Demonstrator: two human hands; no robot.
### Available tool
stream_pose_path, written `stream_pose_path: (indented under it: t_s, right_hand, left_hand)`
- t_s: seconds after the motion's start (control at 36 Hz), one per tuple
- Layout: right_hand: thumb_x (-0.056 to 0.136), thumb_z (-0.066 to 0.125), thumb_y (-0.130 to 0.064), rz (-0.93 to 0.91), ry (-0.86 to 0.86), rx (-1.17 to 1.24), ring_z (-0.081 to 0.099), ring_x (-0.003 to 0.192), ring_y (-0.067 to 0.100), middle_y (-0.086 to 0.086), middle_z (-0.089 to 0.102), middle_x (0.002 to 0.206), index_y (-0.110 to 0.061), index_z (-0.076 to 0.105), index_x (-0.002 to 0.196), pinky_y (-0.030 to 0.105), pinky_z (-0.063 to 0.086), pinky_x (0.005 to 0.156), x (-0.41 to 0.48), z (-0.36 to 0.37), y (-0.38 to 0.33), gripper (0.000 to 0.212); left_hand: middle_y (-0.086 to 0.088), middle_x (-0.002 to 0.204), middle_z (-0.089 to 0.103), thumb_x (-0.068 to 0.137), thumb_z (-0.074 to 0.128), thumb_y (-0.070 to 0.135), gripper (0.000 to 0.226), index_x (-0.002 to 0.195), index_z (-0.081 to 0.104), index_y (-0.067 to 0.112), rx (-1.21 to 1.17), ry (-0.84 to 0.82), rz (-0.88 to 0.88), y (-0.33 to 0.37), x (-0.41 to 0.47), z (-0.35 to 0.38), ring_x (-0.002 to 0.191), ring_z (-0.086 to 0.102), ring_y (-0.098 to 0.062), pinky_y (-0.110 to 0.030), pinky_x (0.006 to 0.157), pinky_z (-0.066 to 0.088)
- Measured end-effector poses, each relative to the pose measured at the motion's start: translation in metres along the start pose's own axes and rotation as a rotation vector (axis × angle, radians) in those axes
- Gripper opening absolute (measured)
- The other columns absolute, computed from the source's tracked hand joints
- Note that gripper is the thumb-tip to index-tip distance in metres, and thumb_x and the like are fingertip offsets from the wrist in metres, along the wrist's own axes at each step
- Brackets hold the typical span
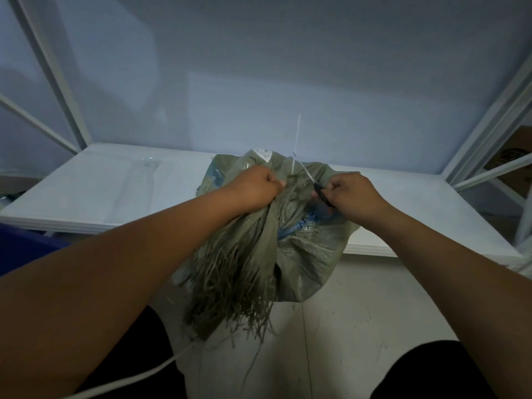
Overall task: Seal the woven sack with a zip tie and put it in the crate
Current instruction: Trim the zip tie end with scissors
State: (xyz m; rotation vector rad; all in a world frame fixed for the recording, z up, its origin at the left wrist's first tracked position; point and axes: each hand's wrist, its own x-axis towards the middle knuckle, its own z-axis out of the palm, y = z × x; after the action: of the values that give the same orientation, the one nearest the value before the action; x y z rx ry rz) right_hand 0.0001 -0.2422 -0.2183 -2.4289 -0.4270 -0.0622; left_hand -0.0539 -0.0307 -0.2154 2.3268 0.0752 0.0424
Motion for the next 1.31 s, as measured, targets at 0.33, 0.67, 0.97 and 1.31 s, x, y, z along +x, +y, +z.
stream_pose_path:
  t_s: [0.33, 0.67, 0.97, 1.31]
  right_hand:
    - [0.086, 0.080, -0.022, -0.090, -0.189, 0.275, 0.055, 0.047, 0.002, 0.010, 0.068, 0.059, -0.001, 0.063, 0.072, 0.008, 0.040, 0.050, -0.009, 0.009, -0.017, 0.031]
    - [0.092, 0.074, -0.031, 0.052, -0.241, 0.351, 0.053, 0.043, 0.017, 0.006, 0.070, 0.062, -0.009, 0.062, 0.074, 0.025, 0.043, 0.043, -0.008, 0.018, -0.022, 0.031]
    - [0.090, 0.075, -0.038, 0.223, -0.060, 0.603, 0.061, 0.056, 0.014, 0.012, 0.076, 0.098, 0.000, 0.066, 0.110, 0.020, 0.043, 0.042, -0.005, 0.013, -0.032, 0.043]
    - [0.084, 0.076, -0.003, 0.235, 0.068, 0.838, 0.041, 0.044, 0.011, 0.013, 0.072, 0.086, -0.017, 0.050, 0.105, 0.020, 0.031, 0.039, -0.005, 0.009, -0.046, 0.036]
  left_hand:
    - [-0.013, 0.101, 0.074, 0.098, 0.059, 0.035, 0.028, 0.094, 0.079, 0.015, -0.200, 0.124, 0.003, -0.005, 0.003, -0.005, 0.098, 0.068, -0.024, -0.032, 0.093, 0.051]
    - [-0.001, 0.088, 0.069, 0.092, 0.061, 0.020, 0.022, 0.086, 0.080, 0.010, -0.273, 0.176, -0.056, -0.004, 0.007, -0.008, 0.087, 0.063, -0.017, -0.027, 0.083, 0.048]
    - [0.012, 0.055, 0.059, 0.095, 0.065, 0.029, 0.020, 0.088, 0.081, 0.018, -0.005, -0.001, 0.175, -0.002, -0.001, 0.002, 0.050, 0.046, -0.002, -0.021, 0.058, 0.036]
    - [-0.017, 0.075, 0.071, 0.095, 0.064, 0.031, 0.023, 0.083, 0.080, 0.019, 0.099, -0.073, 0.268, 0.008, -0.004, 0.008, 0.061, 0.058, -0.028, -0.032, 0.062, 0.046]
